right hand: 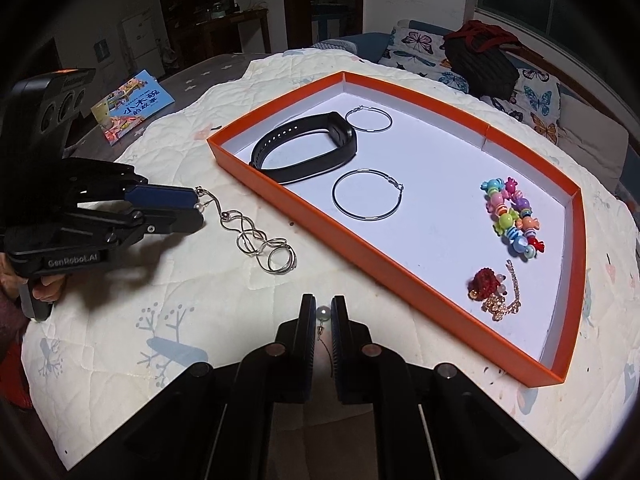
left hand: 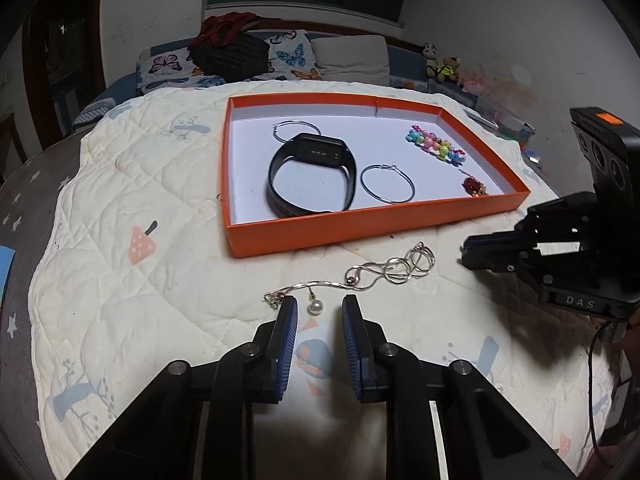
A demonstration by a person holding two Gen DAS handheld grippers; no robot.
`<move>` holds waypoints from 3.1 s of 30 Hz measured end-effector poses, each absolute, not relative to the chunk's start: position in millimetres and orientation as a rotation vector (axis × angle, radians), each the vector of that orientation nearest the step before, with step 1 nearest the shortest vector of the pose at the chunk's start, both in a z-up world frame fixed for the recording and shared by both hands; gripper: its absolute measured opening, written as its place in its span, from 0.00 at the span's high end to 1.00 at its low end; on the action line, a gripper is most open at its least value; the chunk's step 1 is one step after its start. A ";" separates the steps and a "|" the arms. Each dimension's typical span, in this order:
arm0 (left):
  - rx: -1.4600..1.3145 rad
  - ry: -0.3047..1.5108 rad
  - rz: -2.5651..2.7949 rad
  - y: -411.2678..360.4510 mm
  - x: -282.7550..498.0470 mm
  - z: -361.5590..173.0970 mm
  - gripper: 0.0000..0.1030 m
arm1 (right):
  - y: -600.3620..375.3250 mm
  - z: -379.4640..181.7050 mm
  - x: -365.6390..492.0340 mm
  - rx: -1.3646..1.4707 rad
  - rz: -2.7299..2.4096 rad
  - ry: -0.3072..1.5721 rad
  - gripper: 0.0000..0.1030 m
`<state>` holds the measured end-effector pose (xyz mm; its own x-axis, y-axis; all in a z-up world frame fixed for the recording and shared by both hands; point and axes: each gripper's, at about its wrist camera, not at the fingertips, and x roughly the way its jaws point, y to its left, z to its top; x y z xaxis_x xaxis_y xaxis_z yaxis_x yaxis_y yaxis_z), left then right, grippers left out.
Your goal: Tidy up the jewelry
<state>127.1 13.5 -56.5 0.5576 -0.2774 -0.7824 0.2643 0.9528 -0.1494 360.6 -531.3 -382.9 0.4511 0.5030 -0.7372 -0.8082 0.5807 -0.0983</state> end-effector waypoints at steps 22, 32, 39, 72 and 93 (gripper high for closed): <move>0.029 0.905 -0.309 7.7 122.5 -53.5 0.93 | -541.5 -373.9 360.5 -0.431 0.841 0.710 0.90; -0.014 0.890 -0.302 17.7 114.1 -46.3 0.93 | -550.3 -355.6 362.1 -0.386 0.834 0.668 0.90; -0.040 0.888 -0.296 24.6 105.6 -42.7 0.93 | -555.3 -347.7 367.2 -0.349 0.820 0.654 0.90; 0.010 0.861 -0.308 13.9 192.7 -8.3 0.93 | -551.0 -349.9 420.8 -0.310 0.731 0.697 0.90; 0.037 0.893 -0.348 -7.5 217.2 -26.5 0.91 | -555.5 -354.2 425.5 -0.297 0.716 0.734 0.90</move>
